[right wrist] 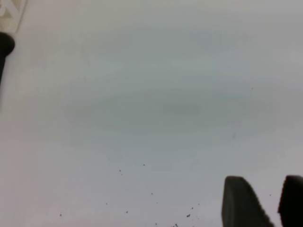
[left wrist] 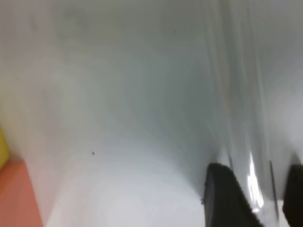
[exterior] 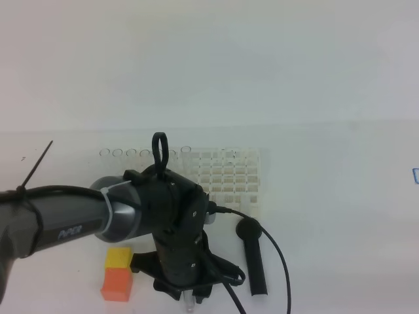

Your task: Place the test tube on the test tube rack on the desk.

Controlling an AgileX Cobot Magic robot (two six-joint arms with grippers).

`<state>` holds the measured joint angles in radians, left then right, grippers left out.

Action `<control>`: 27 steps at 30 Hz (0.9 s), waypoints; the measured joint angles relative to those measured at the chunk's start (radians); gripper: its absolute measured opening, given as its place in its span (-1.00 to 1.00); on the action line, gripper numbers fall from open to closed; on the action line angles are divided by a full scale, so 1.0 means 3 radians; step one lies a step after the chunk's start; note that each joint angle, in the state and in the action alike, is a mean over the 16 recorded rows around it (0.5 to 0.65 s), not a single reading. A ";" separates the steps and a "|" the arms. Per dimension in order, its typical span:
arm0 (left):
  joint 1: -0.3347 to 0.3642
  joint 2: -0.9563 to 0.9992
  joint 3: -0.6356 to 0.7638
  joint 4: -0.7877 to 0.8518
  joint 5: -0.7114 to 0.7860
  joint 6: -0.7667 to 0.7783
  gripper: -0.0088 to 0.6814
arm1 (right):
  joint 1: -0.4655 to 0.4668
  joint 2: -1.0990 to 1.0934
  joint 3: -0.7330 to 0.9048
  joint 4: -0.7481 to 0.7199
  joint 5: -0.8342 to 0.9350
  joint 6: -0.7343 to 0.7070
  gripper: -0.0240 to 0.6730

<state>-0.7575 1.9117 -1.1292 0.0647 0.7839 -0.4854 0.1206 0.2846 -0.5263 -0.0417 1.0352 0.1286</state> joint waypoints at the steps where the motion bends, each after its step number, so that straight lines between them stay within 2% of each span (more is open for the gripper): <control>1: 0.0001 0.0000 0.0002 0.0002 0.0015 -0.0005 -0.16 | 0.0000 0.0000 0.0000 0.0000 0.0000 -0.0001 -0.35; 10: 0.0003 -0.0003 0.0010 0.0040 0.0065 -0.0049 -0.27 | 0.0000 0.0000 0.0000 0.0000 0.0000 -0.0011 -0.36; 22: 0.0000 -0.0010 -0.0003 0.0095 0.0036 -0.0085 -0.72 | 0.0000 0.0000 0.0000 0.0000 0.0000 -0.0024 -0.36; 27: 0.0001 -0.0082 -0.0001 0.0113 0.0024 -0.0109 -0.79 | 0.0000 0.0000 0.0000 0.0000 0.0000 -0.0030 -0.36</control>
<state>-0.7573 1.8871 -1.1294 0.0985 0.7912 -0.5180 0.1206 0.2846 -0.5263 -0.0417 1.0352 0.1195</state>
